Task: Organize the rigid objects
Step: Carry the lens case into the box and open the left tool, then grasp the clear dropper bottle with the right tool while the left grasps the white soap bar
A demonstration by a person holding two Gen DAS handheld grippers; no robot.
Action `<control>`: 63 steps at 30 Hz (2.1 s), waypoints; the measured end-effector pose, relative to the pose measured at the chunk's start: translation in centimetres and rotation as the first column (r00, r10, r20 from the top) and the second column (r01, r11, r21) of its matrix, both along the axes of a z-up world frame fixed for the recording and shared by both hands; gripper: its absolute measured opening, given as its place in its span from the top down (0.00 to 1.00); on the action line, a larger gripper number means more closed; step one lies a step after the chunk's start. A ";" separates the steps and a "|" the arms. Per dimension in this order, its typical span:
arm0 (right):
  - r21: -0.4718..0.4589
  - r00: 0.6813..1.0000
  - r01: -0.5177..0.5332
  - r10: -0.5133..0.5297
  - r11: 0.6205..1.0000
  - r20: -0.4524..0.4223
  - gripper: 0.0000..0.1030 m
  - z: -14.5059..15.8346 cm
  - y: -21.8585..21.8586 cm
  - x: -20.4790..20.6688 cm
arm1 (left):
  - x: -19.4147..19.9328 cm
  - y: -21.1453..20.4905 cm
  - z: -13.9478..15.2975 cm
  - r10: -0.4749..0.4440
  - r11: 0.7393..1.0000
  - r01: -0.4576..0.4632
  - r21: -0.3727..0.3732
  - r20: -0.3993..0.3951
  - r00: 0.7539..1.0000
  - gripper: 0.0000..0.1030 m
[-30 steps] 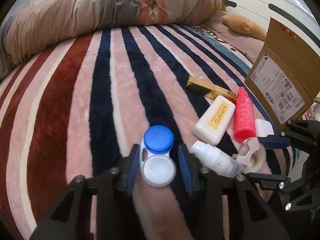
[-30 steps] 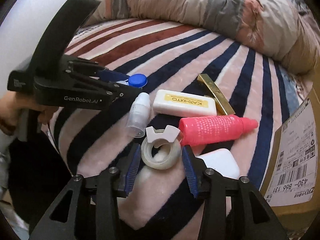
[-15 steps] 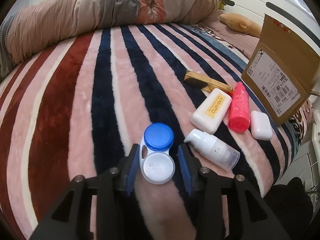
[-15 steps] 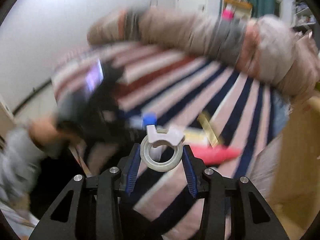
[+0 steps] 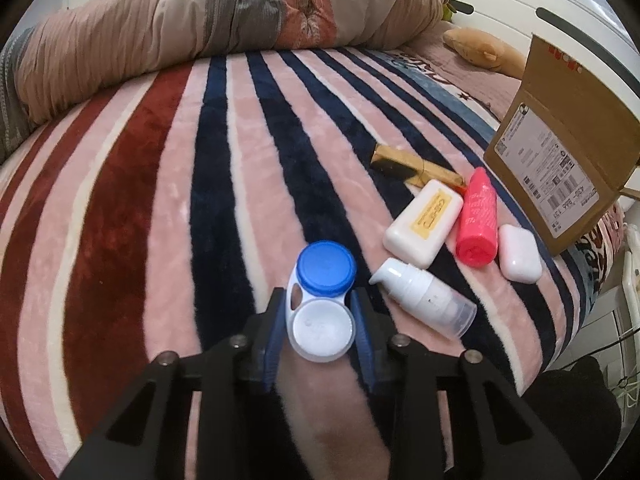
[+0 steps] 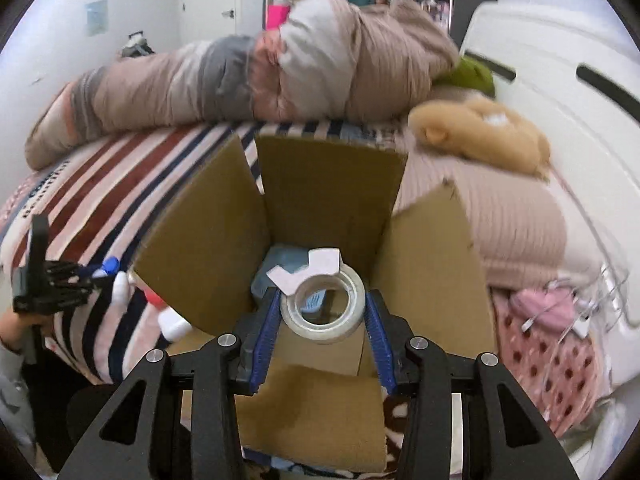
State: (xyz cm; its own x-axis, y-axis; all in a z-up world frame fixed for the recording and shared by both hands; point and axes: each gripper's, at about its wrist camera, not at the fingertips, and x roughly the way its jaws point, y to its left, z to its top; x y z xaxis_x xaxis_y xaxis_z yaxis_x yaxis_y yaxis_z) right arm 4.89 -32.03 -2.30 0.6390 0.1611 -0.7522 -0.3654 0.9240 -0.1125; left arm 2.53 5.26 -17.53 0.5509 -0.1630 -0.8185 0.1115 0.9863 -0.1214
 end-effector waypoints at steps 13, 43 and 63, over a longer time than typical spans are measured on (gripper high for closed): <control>0.252 0.865 -0.501 0.493 0.828 0.096 0.55 1.4 8.7 -5.6 | -2.2 -4.6 18.0 -0.206 0.978 0.205 0.034 0.256 0.944 0.72; 0.156 0.773 -0.578 0.598 0.801 -0.212 0.81 -15.6 20.3 0.6 | 1.3 -14.3 21.1 -0.364 0.930 0.368 0.016 0.181 0.914 0.26; 0.047 0.893 -0.436 0.426 0.899 0.147 0.81 -0.3 9.5 -7.5 | 2.8 -6.8 3.2 -0.249 0.961 0.250 0.115 -0.023 0.968 0.36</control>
